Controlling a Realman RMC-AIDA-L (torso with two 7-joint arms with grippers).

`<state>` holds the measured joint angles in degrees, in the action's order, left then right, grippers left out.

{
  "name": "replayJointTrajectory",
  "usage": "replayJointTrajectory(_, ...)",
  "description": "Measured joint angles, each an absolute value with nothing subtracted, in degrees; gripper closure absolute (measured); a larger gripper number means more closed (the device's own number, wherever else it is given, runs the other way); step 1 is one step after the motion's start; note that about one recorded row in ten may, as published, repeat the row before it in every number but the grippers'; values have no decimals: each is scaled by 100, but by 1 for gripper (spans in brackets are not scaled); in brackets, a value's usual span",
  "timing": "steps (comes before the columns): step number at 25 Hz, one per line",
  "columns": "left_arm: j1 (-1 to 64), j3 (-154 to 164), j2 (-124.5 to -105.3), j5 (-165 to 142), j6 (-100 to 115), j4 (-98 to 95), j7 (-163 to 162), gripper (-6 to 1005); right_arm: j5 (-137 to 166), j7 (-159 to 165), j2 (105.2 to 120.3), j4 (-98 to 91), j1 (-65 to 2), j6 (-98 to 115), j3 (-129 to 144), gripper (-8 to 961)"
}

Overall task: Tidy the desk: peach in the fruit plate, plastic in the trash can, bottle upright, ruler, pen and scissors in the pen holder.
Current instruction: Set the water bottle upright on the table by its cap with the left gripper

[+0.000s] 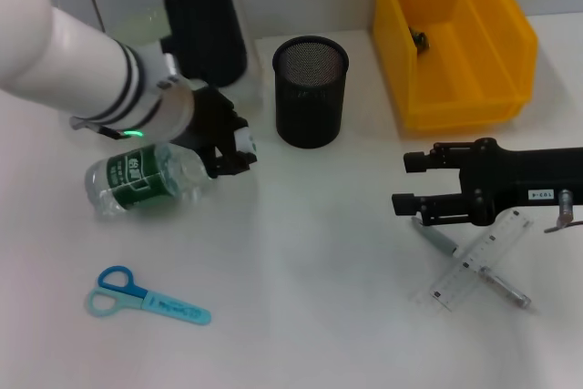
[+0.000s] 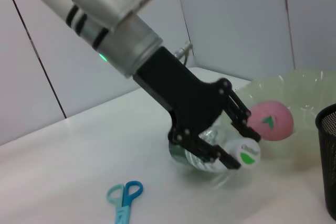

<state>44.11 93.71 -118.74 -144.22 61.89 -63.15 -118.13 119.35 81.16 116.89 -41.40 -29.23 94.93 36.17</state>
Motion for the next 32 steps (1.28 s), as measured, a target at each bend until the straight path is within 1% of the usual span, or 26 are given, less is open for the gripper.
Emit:
replayJointTrajectory(5, 4155, 9016, -11867, -14393, 6455, -6809, -11993, 568, 11935, 8113, 11689, -4140, -2934, 9476, 3642, 212)
replayJointTrajectory(7, 3943, 8783, -11865, -14384, 6610, -7236, -12146, 567, 11935, 8113, 11687, -4140, -2938, 9474, 3642, 212)
replayJointTrajectory(16, 3589, 8516, -11861, -14343, 6747, -7835, -12413, 567, 11935, 8112, 11681, -4140, -2952, 9465, 3655, 213)
replayJointTrajectory(32, 3375, 7797, -11849, -13778, 7346, -8326, -12520, 568, 11944, 8114, 11680, -4140, -2936, 9466, 3638, 212)
